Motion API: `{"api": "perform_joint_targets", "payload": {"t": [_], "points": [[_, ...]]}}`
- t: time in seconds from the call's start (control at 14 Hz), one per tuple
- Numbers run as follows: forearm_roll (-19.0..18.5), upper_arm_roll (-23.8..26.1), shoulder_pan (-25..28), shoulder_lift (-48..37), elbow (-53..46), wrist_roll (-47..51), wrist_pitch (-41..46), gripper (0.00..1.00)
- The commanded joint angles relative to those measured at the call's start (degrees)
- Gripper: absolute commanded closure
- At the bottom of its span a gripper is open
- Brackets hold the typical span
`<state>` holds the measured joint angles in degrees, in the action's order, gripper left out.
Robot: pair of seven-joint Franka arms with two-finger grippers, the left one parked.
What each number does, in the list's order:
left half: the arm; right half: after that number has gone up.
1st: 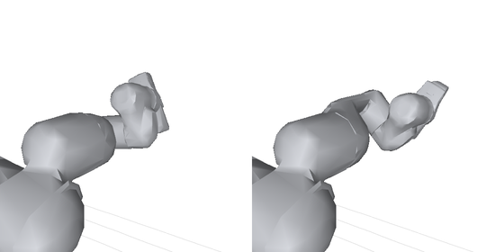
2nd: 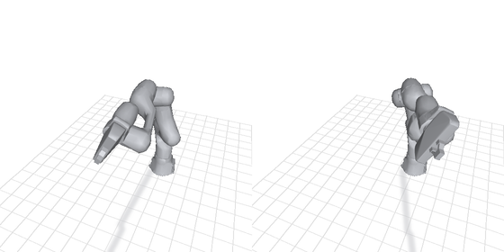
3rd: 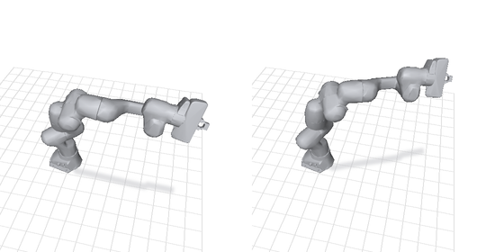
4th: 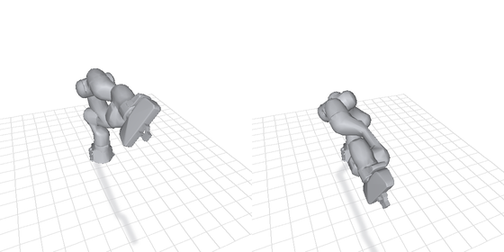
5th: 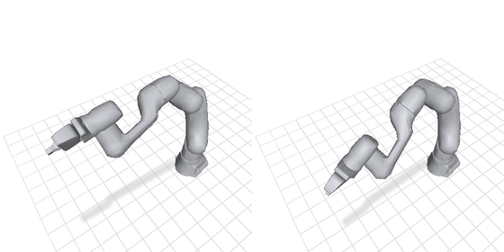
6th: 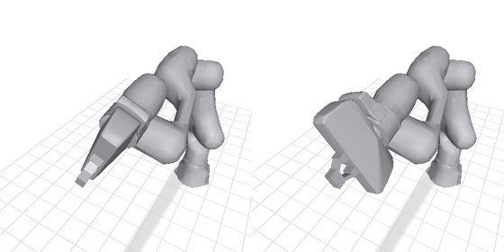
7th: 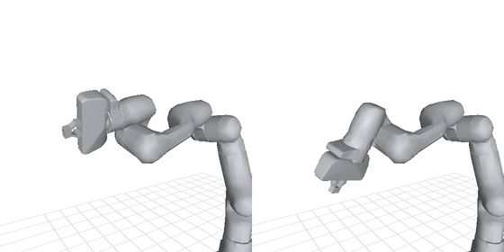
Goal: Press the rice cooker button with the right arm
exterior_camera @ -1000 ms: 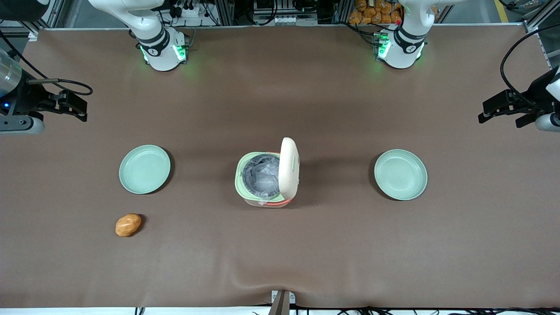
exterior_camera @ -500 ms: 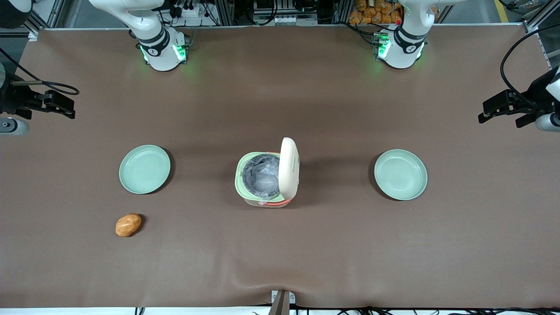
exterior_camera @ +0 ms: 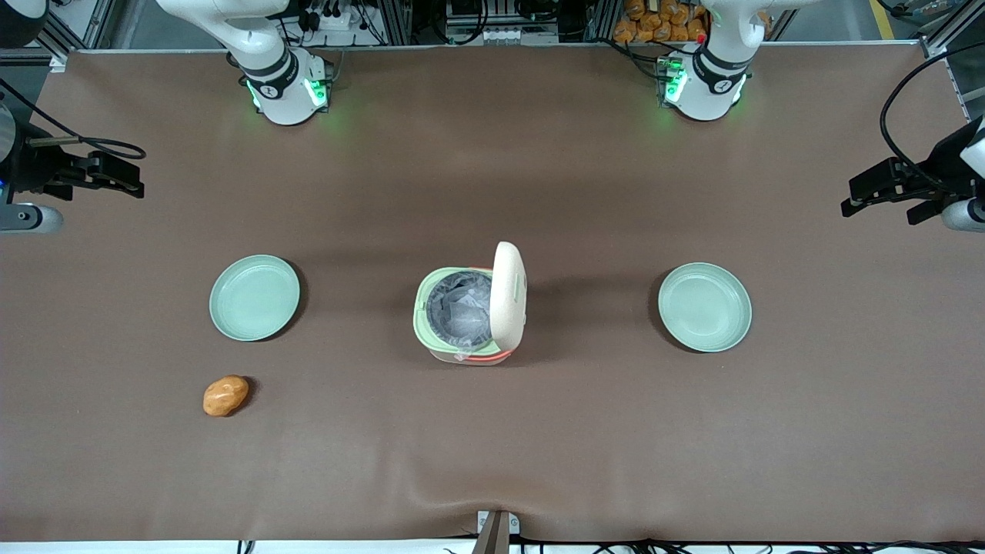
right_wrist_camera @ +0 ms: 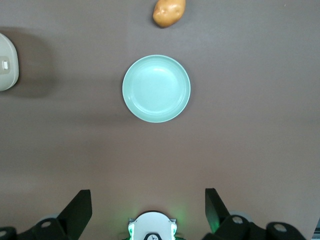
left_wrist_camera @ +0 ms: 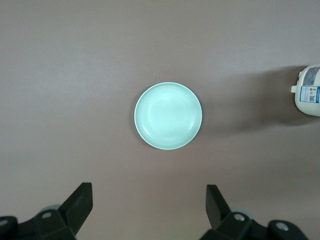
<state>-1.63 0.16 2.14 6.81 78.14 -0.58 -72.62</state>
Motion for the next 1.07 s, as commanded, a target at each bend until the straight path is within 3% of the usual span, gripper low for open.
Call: {"api": "perform_joint_targets", "payload": {"t": [0.0,0.21,1.0], "points": [[1.54,-0.25,-0.82,-0.92,0.7,-0.47,1.68,0.0],[3.38,-0.43,-2.05,-0.75,0.61,-0.47,2.92,0.0],[2.86,-0.25,-1.7,-0.75,0.43,-0.3,2.39,0.0]]}}
